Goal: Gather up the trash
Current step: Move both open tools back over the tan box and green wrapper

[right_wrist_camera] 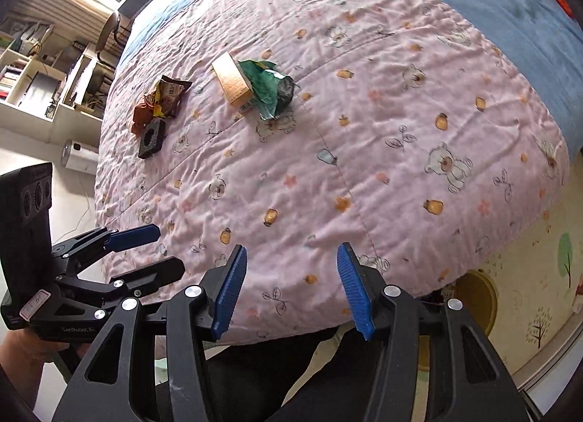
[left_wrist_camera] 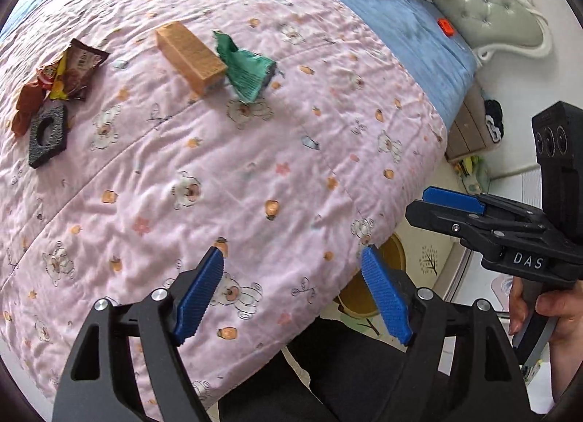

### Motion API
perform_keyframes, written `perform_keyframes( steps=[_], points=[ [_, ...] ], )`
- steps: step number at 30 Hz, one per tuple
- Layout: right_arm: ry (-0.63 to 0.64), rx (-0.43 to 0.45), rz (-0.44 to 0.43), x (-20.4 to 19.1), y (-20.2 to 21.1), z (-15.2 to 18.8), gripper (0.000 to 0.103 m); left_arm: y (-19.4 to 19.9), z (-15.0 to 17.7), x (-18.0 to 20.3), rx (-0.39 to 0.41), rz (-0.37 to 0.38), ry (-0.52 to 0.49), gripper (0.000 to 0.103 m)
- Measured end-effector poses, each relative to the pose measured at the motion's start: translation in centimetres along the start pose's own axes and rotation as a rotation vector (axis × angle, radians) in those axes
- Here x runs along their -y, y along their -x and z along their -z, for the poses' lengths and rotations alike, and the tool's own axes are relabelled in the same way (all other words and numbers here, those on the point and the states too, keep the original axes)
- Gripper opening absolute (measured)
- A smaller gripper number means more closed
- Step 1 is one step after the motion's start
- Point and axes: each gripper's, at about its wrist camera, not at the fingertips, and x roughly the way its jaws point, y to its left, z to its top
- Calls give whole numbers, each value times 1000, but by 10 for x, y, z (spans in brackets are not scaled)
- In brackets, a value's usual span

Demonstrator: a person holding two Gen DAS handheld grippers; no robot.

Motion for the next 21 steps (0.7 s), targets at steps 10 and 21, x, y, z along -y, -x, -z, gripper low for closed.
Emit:
perform_keyframes(
  steps=[10, 21],
  points=[
    [127, 16, 21, -23, -20, -71, 53, 12, -37, -64, 72, 11, 264, 84],
    [314, -90, 0, -25, -84, -148, 53, -24, -76, -86, 90, -27, 496, 87]
  ],
)
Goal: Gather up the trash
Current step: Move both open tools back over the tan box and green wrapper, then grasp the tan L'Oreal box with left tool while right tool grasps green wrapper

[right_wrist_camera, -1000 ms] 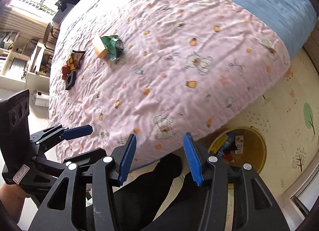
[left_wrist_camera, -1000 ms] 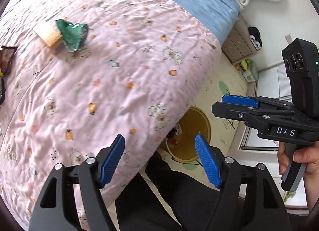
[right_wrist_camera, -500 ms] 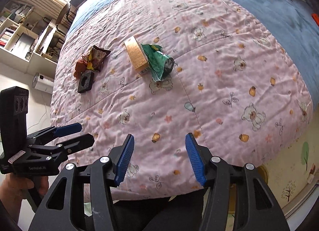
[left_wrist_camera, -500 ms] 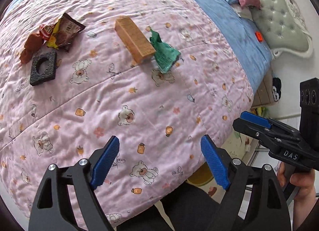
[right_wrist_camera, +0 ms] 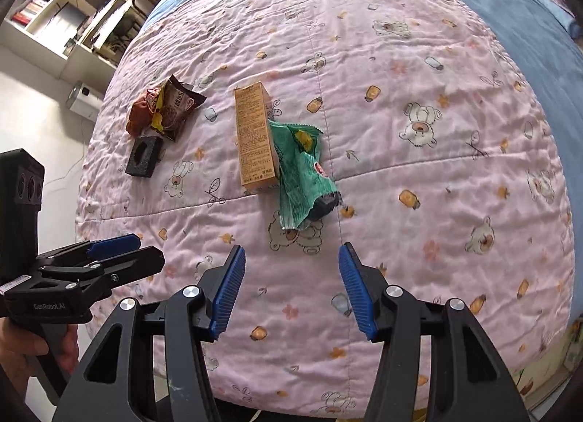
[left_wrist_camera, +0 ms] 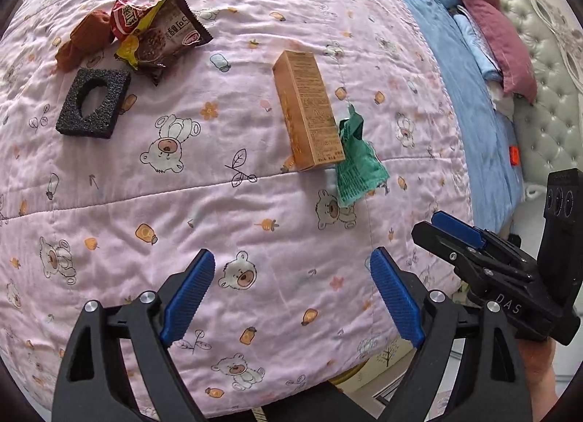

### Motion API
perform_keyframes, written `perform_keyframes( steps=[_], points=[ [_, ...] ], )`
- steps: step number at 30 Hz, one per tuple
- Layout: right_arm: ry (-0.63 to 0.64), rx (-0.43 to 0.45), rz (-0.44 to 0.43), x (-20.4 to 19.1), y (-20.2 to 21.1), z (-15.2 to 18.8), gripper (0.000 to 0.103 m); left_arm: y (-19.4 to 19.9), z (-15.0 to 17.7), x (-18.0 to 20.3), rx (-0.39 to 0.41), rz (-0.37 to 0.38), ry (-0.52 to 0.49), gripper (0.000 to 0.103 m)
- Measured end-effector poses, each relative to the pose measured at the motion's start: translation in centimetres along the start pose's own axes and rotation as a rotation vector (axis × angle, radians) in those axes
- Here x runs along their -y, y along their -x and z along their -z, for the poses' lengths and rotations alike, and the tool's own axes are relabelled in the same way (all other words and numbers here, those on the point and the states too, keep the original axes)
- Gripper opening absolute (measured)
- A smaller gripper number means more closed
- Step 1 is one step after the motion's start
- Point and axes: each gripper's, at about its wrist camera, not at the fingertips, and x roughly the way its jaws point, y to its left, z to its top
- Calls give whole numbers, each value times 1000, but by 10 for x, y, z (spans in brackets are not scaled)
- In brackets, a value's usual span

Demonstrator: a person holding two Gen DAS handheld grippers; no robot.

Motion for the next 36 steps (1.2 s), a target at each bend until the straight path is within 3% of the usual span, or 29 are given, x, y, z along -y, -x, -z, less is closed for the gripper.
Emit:
perform_keyframes(
  steps=[6, 11, 13, 15, 16, 23, 29, 32, 34, 36],
  points=[
    [58, -60, -15, 19, -44, -34, 53, -22, -22, 0, 19, 5, 103, 87],
    [58, -130, -68, 29, -77, -49, 52, -36, -44, 6, 20, -4, 129, 87],
    [40, -151, -95, 33, -85, -50, 45, -40, -52, 9, 19, -8, 133, 87],
    [32, -159, -124, 37, -88, -48, 22, -45, -61, 12, 14, -14, 135, 87],
    [25, -162, -140, 39, -86, -47, 18, -49, -65, 14, 9, -18, 131, 87],
    [-92, -122, -171, 81, -62, -37, 14, -74, -89, 29, -21, -53, 105, 88],
    [-151, -112, -175, 103, -53, -29, 14, -98, -111, 43, -22, -138, 76, 87],
    [-161, -111, -175, 103, -55, -26, 14, -109, -119, 43, -35, -179, 81, 75],
    [-168, -105, -181, 101, -55, -25, 14, -114, -120, 42, -58, -188, 86, 51],
    [-178, -97, -190, 100, -52, -24, 14, -115, -118, 44, -64, -203, 71, 44]
  ],
)
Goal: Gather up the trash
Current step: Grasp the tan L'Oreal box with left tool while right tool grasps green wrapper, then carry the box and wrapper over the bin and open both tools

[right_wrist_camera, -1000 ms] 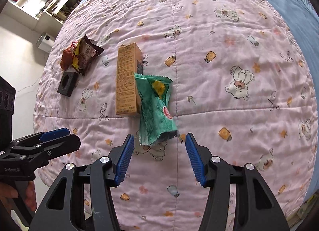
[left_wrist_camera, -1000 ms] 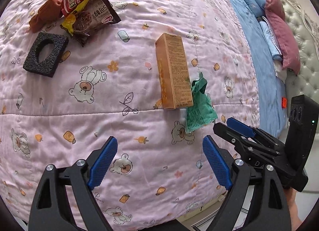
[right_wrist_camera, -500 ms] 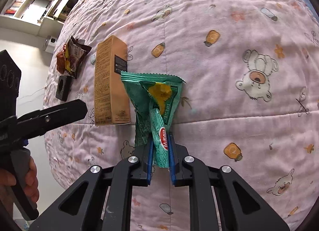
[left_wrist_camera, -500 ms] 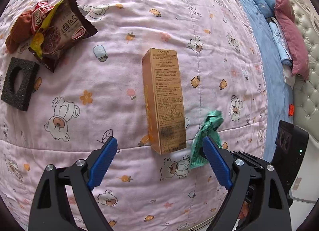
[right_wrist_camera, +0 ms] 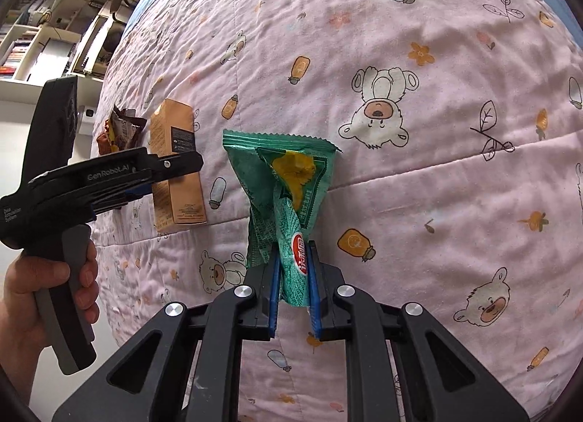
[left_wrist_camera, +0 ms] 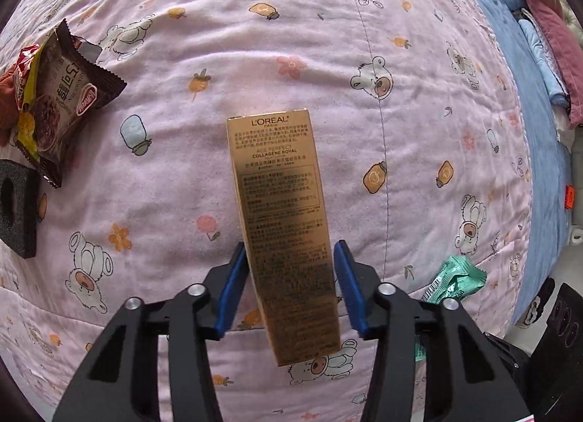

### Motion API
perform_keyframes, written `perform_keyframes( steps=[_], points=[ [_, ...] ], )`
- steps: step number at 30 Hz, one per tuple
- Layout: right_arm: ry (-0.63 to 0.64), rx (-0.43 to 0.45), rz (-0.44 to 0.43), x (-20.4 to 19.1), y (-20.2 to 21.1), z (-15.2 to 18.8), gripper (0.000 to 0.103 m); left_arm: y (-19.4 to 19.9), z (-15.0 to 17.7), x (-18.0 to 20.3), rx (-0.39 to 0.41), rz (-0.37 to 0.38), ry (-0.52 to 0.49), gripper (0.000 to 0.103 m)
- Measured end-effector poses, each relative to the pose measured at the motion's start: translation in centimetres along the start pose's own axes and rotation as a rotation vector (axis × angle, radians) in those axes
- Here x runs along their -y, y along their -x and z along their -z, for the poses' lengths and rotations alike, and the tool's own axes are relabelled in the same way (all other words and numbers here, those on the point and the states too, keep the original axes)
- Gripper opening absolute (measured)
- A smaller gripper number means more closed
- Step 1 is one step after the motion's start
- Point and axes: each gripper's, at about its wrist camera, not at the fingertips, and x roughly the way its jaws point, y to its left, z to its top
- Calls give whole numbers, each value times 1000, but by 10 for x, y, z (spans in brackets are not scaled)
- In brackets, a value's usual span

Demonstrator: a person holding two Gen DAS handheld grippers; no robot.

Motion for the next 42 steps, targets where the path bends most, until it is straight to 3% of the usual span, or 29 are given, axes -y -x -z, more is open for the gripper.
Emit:
perform_keyframes(
  steps=[7, 14, 23, 31, 42],
  points=[
    [-2, 42, 8, -9, 21, 13, 14, 22, 29, 13, -3, 97, -121, 38],
    [-74, 125, 40, -16, 60, 49, 14, 58, 75, 25, -5, 179, -238, 38],
    [-187, 220, 64, -44, 91, 127, 14, 106, 144, 12, -20, 254, -414, 38],
    [-303, 300, 101, -52, 106, 206, 14, 113, 194, 6, -55, 276, -555, 38],
    [-449, 355, 140, -24, 126, 291, 14, 100, 266, 54, -151, 307, -737, 38]
  ],
)
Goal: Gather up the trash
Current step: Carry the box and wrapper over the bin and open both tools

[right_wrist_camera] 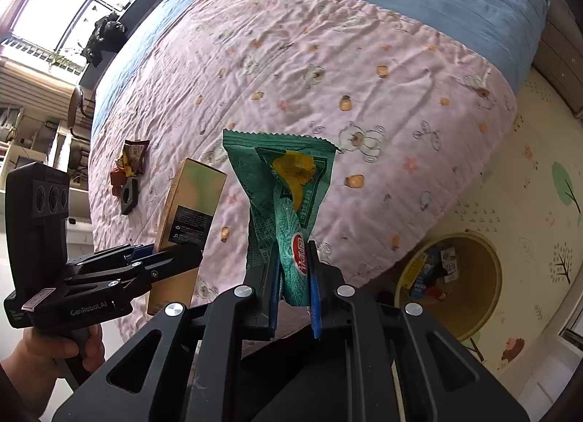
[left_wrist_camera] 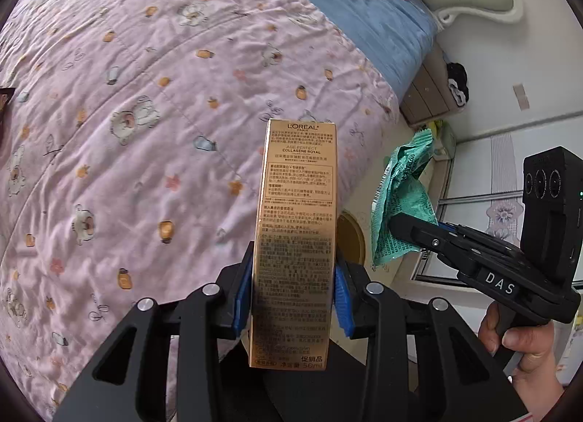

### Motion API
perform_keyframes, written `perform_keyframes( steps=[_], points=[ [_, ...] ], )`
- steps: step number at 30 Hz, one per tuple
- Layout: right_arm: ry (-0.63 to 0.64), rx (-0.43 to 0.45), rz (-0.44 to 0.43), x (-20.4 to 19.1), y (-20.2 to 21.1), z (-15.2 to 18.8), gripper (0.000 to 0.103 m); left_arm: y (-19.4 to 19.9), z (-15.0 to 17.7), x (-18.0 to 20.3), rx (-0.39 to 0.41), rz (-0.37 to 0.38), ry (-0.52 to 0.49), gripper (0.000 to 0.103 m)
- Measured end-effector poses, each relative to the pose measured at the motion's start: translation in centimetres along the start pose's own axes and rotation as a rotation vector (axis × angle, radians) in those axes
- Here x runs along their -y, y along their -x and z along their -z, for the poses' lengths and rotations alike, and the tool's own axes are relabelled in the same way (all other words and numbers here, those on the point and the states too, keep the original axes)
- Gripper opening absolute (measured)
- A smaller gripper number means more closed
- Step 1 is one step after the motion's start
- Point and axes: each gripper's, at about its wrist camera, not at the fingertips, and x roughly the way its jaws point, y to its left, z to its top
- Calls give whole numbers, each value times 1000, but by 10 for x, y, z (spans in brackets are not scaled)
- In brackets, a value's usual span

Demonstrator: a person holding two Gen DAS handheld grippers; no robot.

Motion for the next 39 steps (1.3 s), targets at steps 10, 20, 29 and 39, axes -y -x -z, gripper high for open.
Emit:
perform_keyframes(
  steps=[10, 20, 29, 39],
  points=[
    [-136, -4, 53, 106, 41, 51, 14, -71, 10, 90, -121, 18, -83, 38],
    [-264, -42, 97, 196, 60, 108, 14, -150, 47, 177, -266, 3, -211, 38],
    [-305, -72, 117, 228, 60, 133, 15, -191, 55, 213, -331, 3, -271, 38],
    [-382, -72, 103, 255, 63, 139, 51, -204, 57, 214, -367, -4, -225, 74]
  ],
)
